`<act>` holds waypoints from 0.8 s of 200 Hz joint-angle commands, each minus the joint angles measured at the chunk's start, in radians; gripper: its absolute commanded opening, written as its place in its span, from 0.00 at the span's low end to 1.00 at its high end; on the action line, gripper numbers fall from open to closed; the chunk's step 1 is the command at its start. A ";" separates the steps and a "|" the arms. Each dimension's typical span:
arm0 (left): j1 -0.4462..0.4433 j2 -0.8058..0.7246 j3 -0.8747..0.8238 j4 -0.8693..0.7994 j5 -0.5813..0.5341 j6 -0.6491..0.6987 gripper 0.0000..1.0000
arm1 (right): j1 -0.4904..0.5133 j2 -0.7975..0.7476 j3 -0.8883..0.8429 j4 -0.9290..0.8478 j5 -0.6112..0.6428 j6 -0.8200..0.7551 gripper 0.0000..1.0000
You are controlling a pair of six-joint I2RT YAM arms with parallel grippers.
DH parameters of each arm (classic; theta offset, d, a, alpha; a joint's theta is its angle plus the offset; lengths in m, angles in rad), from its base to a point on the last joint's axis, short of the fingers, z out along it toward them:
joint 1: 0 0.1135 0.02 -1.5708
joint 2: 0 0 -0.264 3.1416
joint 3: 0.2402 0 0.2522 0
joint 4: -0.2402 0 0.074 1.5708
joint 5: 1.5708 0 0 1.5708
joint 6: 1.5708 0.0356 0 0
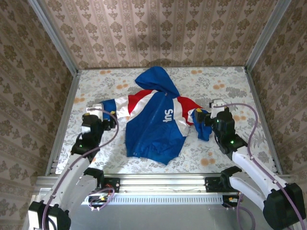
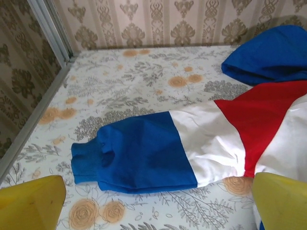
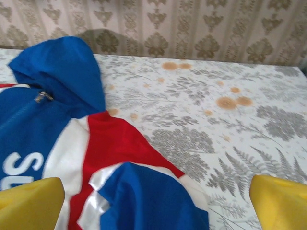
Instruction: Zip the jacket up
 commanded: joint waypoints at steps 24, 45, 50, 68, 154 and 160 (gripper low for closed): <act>0.007 -0.100 -0.243 0.506 -0.051 0.197 1.00 | -0.070 0.031 -0.118 0.288 0.117 0.057 1.00; 0.008 -0.067 -0.286 0.568 -0.101 0.211 1.00 | -0.101 0.111 -0.161 0.431 0.108 0.033 1.00; 0.008 -0.048 -0.287 0.569 -0.108 0.212 1.00 | -0.110 0.136 -0.160 0.443 0.100 0.031 1.00; 0.019 0.056 -0.288 0.599 -0.101 0.217 1.00 | -0.149 0.229 -0.156 0.505 0.064 0.024 1.00; 0.116 0.656 -0.111 0.882 0.030 0.222 1.00 | -0.185 0.582 -0.060 0.697 -0.006 -0.049 1.00; 0.126 0.683 -0.094 0.885 0.042 0.230 1.00 | -0.185 0.607 -0.053 0.706 -0.009 -0.050 1.00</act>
